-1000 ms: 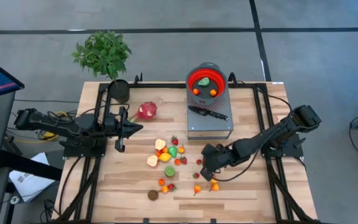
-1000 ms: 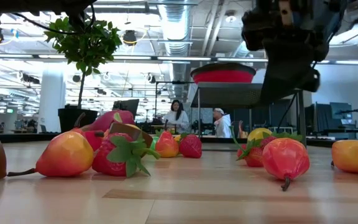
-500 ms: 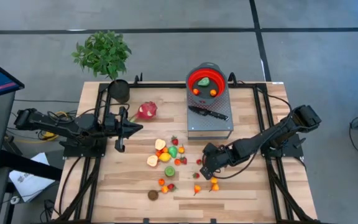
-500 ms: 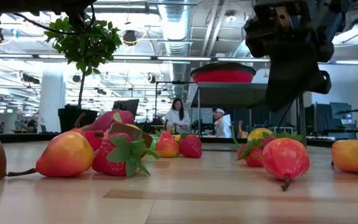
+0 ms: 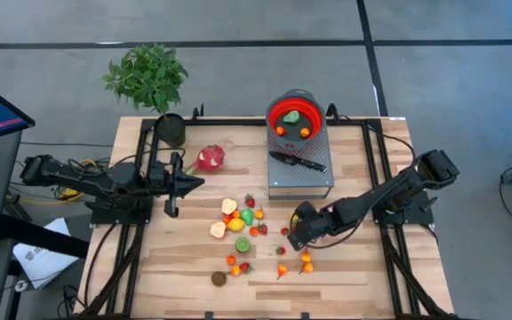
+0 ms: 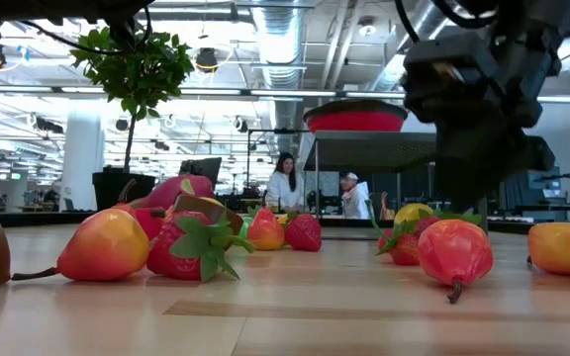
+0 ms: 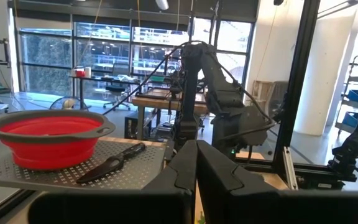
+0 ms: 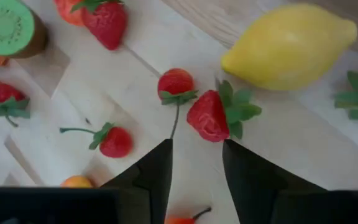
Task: Pick & Place Fruit
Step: Put the strawberry into the red colander on the shelf
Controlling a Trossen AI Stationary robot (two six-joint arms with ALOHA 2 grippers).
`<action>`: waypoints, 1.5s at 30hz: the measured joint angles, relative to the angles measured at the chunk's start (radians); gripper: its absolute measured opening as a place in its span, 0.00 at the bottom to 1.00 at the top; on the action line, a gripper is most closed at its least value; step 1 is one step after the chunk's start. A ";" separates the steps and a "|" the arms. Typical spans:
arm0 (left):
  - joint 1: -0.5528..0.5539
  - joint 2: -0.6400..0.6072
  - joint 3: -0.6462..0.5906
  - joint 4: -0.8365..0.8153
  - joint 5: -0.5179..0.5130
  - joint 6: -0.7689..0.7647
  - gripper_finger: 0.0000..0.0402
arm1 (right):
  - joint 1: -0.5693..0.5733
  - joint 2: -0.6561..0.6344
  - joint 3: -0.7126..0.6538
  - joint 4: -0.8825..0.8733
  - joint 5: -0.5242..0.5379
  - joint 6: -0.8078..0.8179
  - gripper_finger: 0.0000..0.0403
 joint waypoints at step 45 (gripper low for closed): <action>0.000 0.000 0.000 -0.001 0.000 0.000 0.01 | 0.004 0.128 -0.023 0.299 -0.053 0.034 0.28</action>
